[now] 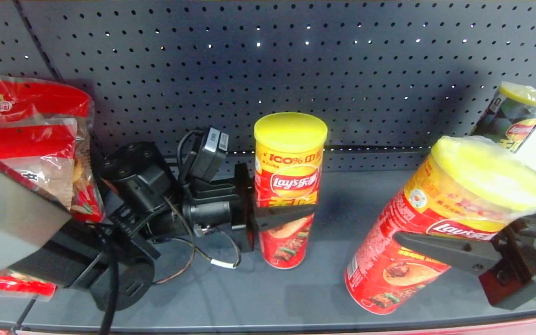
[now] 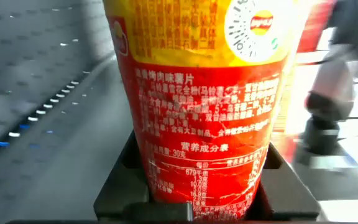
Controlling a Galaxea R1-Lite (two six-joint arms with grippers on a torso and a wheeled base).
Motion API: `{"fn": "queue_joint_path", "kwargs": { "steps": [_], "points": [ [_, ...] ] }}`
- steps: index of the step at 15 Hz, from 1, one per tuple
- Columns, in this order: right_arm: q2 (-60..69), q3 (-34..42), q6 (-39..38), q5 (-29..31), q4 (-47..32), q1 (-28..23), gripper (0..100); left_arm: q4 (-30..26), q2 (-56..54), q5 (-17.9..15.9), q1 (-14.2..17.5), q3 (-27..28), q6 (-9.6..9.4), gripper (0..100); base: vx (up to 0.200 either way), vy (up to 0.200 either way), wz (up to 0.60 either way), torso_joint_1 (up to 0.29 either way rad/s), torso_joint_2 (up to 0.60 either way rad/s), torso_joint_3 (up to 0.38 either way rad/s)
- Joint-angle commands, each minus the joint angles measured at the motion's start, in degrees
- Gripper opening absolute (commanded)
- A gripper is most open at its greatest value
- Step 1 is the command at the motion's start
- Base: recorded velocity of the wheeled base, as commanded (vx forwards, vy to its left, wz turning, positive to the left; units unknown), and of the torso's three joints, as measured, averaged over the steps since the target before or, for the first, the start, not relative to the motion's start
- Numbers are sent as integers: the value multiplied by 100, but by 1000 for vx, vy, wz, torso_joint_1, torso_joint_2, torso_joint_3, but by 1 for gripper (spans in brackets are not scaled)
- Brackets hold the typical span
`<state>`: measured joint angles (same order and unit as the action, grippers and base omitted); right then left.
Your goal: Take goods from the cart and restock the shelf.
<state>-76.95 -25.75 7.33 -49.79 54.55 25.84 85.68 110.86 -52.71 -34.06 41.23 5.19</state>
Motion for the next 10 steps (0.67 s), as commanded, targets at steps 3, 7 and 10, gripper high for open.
{"fn": "queue_joint_path", "kwargs": {
  "steps": [3,7,10],
  "points": [
    [-22,-1,6,-5,3,-18,0,19,-829,33,-171,-959,43,0,0,0,0,0,0,0],
    [-13,-1,6,-5,3,-18,0,11,-829,33,-224,-1337,34,0,0,0,0,0,0,0],
    [-13,-1,6,-5,3,-9,0,2,-654,261,-312,-1337,52,0,0,0,0,0,0,0]
  ]
}}
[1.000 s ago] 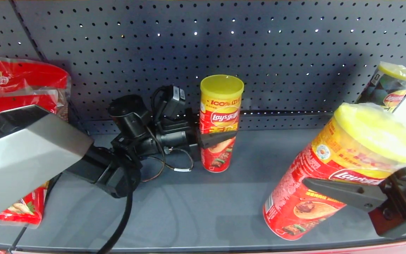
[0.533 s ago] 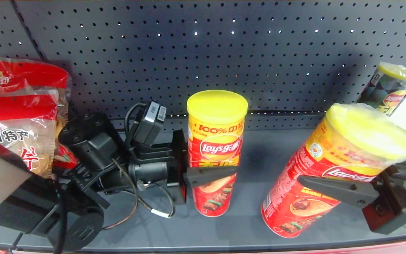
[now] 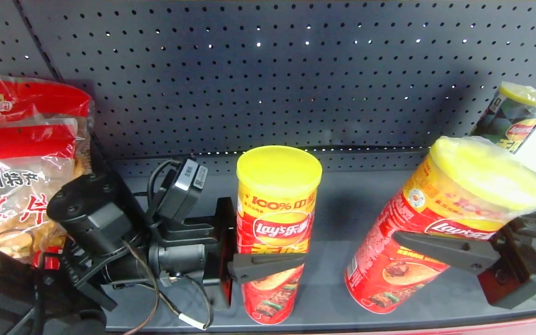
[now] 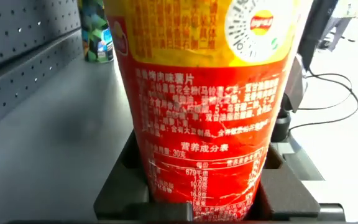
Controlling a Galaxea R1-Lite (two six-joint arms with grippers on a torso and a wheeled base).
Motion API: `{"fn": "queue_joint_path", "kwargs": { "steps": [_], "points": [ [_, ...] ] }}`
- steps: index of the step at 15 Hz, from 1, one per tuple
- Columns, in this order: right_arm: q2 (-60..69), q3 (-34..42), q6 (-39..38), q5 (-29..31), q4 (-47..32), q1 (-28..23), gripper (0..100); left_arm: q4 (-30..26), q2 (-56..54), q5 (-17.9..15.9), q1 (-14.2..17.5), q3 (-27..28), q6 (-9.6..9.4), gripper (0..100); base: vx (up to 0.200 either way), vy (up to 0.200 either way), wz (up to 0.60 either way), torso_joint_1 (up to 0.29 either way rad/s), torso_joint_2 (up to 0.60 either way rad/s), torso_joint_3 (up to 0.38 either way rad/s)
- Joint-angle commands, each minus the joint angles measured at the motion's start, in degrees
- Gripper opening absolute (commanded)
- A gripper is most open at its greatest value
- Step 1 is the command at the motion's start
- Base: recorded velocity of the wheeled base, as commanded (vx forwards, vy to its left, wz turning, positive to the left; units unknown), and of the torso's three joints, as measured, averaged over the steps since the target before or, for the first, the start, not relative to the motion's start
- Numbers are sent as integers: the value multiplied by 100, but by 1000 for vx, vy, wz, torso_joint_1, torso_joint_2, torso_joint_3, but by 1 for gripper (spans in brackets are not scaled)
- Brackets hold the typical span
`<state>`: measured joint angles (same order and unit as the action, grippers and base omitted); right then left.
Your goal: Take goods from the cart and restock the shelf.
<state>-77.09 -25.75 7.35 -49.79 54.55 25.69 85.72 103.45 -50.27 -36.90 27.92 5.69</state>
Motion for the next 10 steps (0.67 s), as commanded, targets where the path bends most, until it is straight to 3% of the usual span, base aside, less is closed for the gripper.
{"fn": "queue_joint_path", "kwargs": {
  "steps": [1,4,10],
  "points": [
    [1,-1,3,-5,3,15,0,-3,176,97,-36,12,2,0,0,0,0,0,0,0],
    [1,8,3,-5,3,15,0,6,316,352,-327,38,20,0,0,0,0,0,0,0],
    [1,8,3,-5,3,24,0,-3,378,343,-327,12,28,0,0,0,0,0,0,0]
  ]
}}
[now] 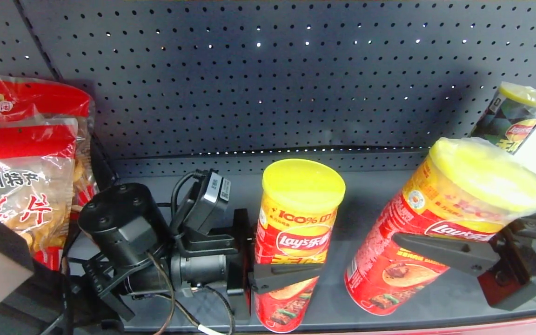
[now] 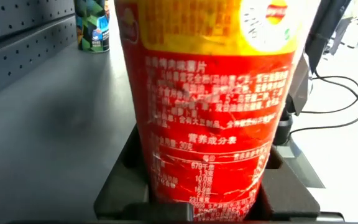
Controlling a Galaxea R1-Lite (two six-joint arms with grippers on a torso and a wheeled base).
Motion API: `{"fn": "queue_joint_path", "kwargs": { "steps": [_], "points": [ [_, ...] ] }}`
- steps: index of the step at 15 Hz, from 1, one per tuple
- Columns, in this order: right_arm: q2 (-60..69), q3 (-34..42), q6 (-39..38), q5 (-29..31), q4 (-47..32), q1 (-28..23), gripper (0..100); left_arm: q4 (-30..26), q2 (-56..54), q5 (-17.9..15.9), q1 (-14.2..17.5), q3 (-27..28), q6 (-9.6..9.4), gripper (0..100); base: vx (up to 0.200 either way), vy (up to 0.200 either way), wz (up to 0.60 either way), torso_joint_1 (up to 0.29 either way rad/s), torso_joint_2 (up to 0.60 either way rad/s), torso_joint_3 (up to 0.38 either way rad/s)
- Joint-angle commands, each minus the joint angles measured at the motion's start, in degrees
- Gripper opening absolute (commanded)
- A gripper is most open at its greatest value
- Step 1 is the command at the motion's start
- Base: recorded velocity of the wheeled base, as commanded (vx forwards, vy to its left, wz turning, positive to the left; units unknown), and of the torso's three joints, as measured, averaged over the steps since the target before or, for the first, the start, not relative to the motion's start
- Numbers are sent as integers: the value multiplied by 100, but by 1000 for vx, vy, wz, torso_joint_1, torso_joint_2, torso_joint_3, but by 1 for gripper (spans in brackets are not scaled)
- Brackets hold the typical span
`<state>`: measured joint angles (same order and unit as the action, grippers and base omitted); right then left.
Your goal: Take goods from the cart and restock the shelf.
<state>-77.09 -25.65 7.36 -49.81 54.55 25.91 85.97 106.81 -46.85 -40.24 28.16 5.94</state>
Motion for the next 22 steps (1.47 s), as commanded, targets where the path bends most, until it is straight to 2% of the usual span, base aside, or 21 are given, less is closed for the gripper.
{"fn": "queue_joint_path", "kwargs": {
  "steps": [1,7,10,14,22],
  "points": [
    [-7,-2,2,-2,3,11,0,-27,32,0,16,-21,4,0,0,0,0,0,0,0],
    [1,-2,2,-11,3,11,0,-27,-20,9,34,234,22,0,0,0,0,0,0,0],
    [1,16,2,-2,3,2,0,-27,6,18,148,357,30,0,0,0,0,0,0,0],
    [1,16,2,-11,3,11,0,-27,129,18,201,269,13,0,0,0,0,0,0,0],
    [-25,7,2,-11,3,11,0,-19,270,167,95,515,-22,0,0,0,0,0,0,0]
  ]
}}
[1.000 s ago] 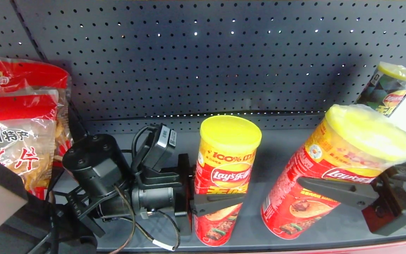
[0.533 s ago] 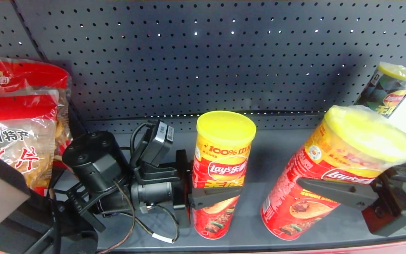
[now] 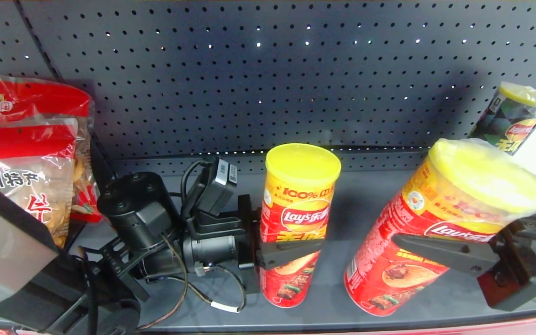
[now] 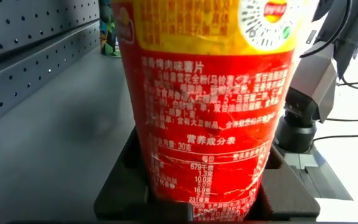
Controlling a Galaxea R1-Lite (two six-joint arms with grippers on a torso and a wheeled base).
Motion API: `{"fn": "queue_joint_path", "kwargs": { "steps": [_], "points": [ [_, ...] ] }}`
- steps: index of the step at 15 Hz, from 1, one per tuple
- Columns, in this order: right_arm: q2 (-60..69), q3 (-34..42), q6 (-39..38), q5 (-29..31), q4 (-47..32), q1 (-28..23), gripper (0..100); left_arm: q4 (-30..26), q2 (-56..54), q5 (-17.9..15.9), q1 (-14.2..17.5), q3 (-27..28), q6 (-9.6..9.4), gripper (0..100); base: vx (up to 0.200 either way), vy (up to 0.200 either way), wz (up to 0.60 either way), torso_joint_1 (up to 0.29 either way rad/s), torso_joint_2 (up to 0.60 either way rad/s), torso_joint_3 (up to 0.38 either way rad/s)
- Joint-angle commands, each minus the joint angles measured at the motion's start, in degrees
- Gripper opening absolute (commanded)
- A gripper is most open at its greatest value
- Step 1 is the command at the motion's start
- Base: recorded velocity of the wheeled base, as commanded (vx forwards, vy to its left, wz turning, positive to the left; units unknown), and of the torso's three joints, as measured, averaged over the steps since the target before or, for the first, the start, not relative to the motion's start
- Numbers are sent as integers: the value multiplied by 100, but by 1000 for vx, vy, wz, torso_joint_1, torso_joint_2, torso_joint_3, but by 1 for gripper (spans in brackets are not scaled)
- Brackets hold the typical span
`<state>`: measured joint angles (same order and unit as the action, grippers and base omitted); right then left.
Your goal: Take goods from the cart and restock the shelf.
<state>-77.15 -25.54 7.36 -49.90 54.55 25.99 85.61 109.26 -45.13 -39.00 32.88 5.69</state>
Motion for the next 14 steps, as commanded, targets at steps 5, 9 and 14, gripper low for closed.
{"fn": "queue_joint_path", "kwargs": {
  "steps": [5,9,14],
  "points": [
    [-19,-4,2,-3,3,11,0,17,25,39,-82,61,28,0,0,0,0,0,0,0],
    [-10,-4,2,-3,3,11,0,25,-10,110,-196,-264,2,0,0,0,0,0,0,0],
    [-10,5,2,-3,3,11,0,25,-116,198,-222,-484,20,100,0,0,0,0,0,0]
  ]
}}
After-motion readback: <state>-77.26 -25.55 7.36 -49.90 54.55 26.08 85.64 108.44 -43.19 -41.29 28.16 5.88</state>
